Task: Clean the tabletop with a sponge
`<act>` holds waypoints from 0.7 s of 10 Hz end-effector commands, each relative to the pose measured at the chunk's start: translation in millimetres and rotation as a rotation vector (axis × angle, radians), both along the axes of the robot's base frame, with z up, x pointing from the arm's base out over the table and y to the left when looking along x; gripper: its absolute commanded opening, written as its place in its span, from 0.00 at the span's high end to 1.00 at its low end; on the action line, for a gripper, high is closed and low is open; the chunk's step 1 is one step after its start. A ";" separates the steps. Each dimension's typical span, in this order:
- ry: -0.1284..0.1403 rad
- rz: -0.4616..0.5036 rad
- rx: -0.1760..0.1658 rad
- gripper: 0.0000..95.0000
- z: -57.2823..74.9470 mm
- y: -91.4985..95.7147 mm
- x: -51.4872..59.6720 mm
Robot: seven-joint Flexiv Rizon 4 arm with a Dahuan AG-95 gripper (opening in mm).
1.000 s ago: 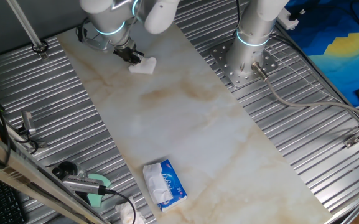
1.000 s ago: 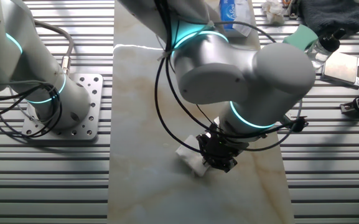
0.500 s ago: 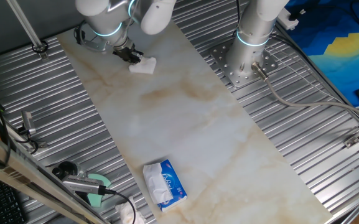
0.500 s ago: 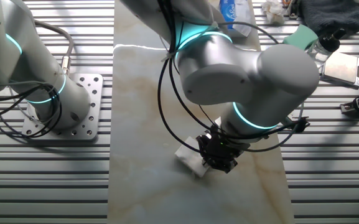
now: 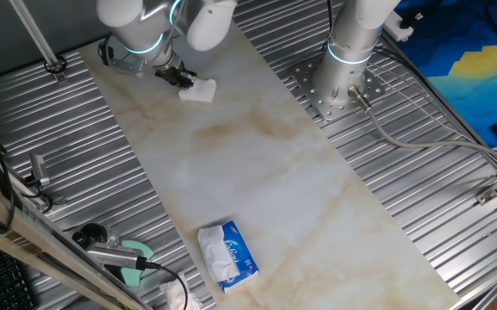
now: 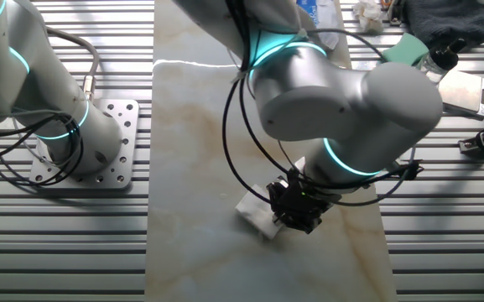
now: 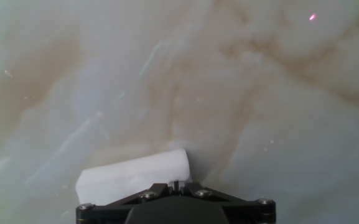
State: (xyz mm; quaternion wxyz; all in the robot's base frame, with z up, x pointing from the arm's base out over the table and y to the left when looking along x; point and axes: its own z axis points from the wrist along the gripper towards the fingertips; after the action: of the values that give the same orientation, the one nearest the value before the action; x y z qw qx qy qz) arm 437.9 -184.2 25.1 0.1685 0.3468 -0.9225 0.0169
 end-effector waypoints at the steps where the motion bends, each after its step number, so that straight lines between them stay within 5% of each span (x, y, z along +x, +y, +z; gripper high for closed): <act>1: 0.011 0.000 -0.009 1.00 0.0 0.1 0.0; 7: 0.020 0.007 -0.023 1.00 0.3 0.2 -0.1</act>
State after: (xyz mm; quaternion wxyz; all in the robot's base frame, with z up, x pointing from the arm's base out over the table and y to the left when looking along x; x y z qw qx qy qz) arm 437.6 -184.2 25.8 0.1813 0.3479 -0.9195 0.0249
